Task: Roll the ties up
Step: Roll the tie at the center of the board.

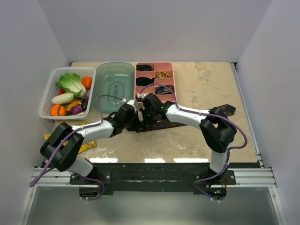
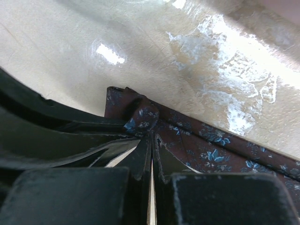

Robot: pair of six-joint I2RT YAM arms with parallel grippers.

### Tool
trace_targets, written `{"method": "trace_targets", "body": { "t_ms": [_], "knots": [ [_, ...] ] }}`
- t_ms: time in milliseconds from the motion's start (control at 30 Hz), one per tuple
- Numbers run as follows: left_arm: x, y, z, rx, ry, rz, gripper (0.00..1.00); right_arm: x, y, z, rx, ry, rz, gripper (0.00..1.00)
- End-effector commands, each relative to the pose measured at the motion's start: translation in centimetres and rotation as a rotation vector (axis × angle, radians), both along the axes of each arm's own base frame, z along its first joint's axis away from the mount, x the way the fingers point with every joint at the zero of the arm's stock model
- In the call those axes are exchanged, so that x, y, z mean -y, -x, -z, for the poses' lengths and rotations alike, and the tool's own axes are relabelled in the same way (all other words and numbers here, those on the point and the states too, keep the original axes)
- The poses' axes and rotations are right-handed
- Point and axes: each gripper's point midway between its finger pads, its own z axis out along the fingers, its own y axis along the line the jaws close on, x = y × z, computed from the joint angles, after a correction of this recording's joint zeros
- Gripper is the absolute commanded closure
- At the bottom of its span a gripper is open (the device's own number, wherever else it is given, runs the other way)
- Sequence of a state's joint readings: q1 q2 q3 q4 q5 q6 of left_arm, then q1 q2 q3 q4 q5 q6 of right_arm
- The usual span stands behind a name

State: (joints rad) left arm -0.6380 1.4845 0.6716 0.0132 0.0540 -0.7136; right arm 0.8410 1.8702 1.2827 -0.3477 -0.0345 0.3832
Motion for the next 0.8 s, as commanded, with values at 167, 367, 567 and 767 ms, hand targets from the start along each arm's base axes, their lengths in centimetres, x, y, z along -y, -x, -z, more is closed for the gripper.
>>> {"method": "trace_targets", "body": {
  "t_ms": [167,367,567,767],
  "knots": [
    [1.9,-0.5,-0.5,0.001,0.052,0.040,0.82,0.6,-1.3,-3.1,0.078,-0.026,0.018,1.00],
    [2.3,-0.1,-0.4,-0.004,0.063,0.066,0.58,0.2,-1.4,-3.0,0.068,-0.054,0.017,1.00],
    [2.6,0.0,-0.6,0.002,0.088,0.073,0.59,0.1,-1.4,-3.0,0.044,-0.098,0.013,1.00],
    [2.8,-0.1,-0.7,0.008,0.104,0.075,0.58,-0.4,-0.6,-3.3,0.031,-0.148,-0.023,1.00]
  ]
}}
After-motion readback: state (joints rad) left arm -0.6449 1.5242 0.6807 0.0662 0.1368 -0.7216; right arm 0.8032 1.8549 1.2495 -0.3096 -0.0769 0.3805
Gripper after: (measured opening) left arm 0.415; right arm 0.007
